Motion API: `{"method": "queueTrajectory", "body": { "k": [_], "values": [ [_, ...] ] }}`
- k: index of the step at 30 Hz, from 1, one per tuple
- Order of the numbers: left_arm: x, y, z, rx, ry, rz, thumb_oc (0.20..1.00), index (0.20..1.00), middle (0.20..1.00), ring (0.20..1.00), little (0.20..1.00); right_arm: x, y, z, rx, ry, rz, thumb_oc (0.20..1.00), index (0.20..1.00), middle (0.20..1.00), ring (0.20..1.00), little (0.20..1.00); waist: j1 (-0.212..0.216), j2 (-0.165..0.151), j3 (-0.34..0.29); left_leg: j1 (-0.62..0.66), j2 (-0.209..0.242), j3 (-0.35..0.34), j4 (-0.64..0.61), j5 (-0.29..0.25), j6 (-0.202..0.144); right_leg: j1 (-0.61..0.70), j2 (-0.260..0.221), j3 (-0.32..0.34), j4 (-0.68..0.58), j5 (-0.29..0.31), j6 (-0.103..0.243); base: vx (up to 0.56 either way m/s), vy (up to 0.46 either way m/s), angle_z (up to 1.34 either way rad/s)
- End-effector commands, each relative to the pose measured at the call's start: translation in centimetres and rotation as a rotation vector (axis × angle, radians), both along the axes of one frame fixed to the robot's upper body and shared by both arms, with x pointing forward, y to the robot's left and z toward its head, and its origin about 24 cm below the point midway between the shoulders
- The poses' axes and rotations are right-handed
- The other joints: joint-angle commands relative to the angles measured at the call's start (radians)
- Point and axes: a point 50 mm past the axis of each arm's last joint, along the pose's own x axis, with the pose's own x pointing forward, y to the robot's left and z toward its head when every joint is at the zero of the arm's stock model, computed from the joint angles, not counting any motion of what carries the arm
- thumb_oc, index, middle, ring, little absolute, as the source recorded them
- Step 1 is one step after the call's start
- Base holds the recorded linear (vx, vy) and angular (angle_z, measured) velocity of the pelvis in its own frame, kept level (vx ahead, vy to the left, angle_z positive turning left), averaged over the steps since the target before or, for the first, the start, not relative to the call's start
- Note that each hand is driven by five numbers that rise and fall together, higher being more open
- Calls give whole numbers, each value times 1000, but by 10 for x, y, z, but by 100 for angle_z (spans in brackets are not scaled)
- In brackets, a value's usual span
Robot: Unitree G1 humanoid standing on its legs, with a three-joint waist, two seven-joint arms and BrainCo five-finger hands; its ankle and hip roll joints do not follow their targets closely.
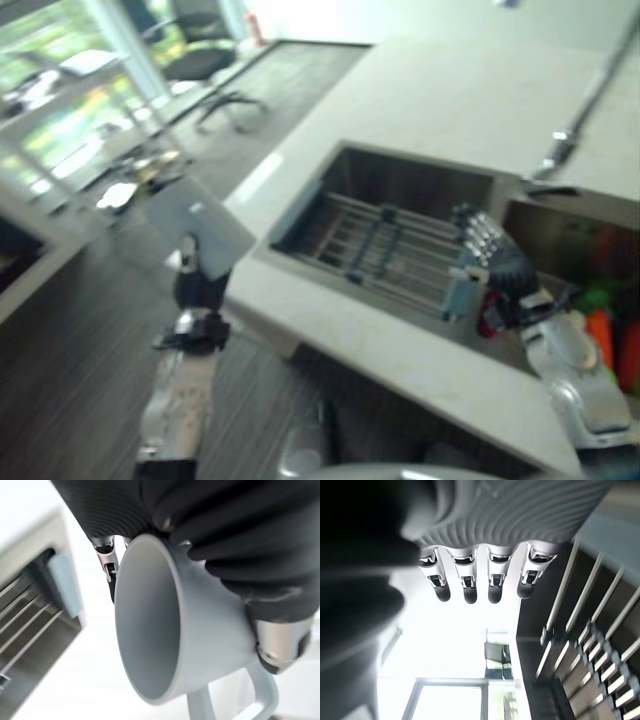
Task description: Place the dishes in the dishwasher.
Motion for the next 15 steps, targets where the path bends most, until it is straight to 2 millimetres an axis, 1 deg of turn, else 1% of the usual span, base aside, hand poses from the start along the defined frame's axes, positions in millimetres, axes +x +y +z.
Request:
{"method": "queueTrajectory", "body": {
  "k": [1,2,3,5,6,7,8,9,10,11,12,13,14,15],
  "values": [
    [4,17,43,11,-233,32,200,200,200,200,200,0,-6,41,44,-253,-6,1000,1000,1000,1000,1000,-65,-32,-44,84,15,-144,1,-13,-53,-78,-33,115,-7,74,91,-305,272,75],
    [8,13,43,4,-242,13,200,200,200,200,200,1,-8,40,47,-251,-27,1000,1000,1000,1000,1000,-82,-29,-55,103,56,-94,1,-9,-63,-80,-51,80,-7,85,93,-243,328,68],
    [13,8,43,-4,-246,-5,200,200,200,200,200,2,-11,39,53,-243,-45,1000,1000,1000,1000,1000,-100,-23,-66,122,101,-53,1,-13,-85,-69,-69,39,-7,90,104,-260,417,144],
    [14,7,42,-4,-248,-13,200,200,200,200,200,0,-16,37,56,-232,-57,1000,1000,1000,1000,1000,-112,-14,-85,102,129,-30,1,-56,-100,-64,-110,10,-7,110,134,-188,544,166],
    [12,9,43,4,-252,-8,200,200,200,200,200,0,-17,37,57,-233,-56,1000,1000,1000,1000,1000,-108,-13,-89,99,122,-27,1,-90,-99,-65,-140,4,-7,127,157,-88,526,117],
    [12,10,43,4,-254,-2,200,200,200,200,200,0,-16,37,61,-234,-51,1000,1000,1000,1000,1000,-102,-11,-92,100,112,-48,1,-114,-106,-64,-150,21,-7,124,176,-136,526,94],
    [11,11,46,-7,-259,8,200,200,200,200,200,1,-13,38,82,-237,-38,1000,1000,1000,1000,1000,-93,-16,-91,83,85,-35,1,-122,-89,-74,-190,-2,-7,162,188,-85,428,76],
    [12,11,47,-7,-260,12,200,200,200,200,200,1,-11,38,101,-239,-34,1000,1000,1000,1000,1000,-86,-19,-91,78,66,-41,1,-132,-86,-78,-215,-6,-7,182,198,-115,503,62],
    [12,10,49,4,-260,14,200,200,200,200,200,1,-4,38,128,-243,-18,1000,1000,1000,1000,1000,-67,-27,-87,68,26,-63,1,-157,-80,-84,-260,-15,-7,232,214,-31,468,62],
    [12,10,51,16,-262,16,200,200,200,200,200,0,1,35,138,-242,-16,1000,1000,1000,1000,1000,-51,-37,-82,59,-13,-87,1,-179,-70,-90,-292,-20,-7,271,222,-22,484,55],
    [12,9,52,26,-262,18,200,200,200,200,200,0,5,33,147,-237,-16,1000,1000,1000,1000,1000,-41,-43,-79,51,-40,-104,1,-191,-62,-92,-308,-18,-7,294,226,-14,413,89],
    [12,9,54,36,-261,22,200,200,200,200,200,1,8,31,152,-229,-19,1000,1000,1000,1000,1000,-34,-47,-77,46,-62,-120,1,-202,-51,-92,-313,-15,-7,305,226,0,415,86],
    [13,7,55,45,-259,12,200,200,200,200,200,1,11,29,161,-223,-26,1000,1000,1000,1000,1000,-32,-50,-73,36,-90,-149,1,-212,-34,-92,-303,8,-7,311,222,14,407,81],
    [15,4,56,54,-260,1,200,200,200,200,200,1,11,28,177,-223,-33,1000,1000,1000,1000,1000,-44,-52,-72,26,-108,-180,1,-216,-19,-101,-272,64,-7,302,216,41,341,49]
  ]
}}
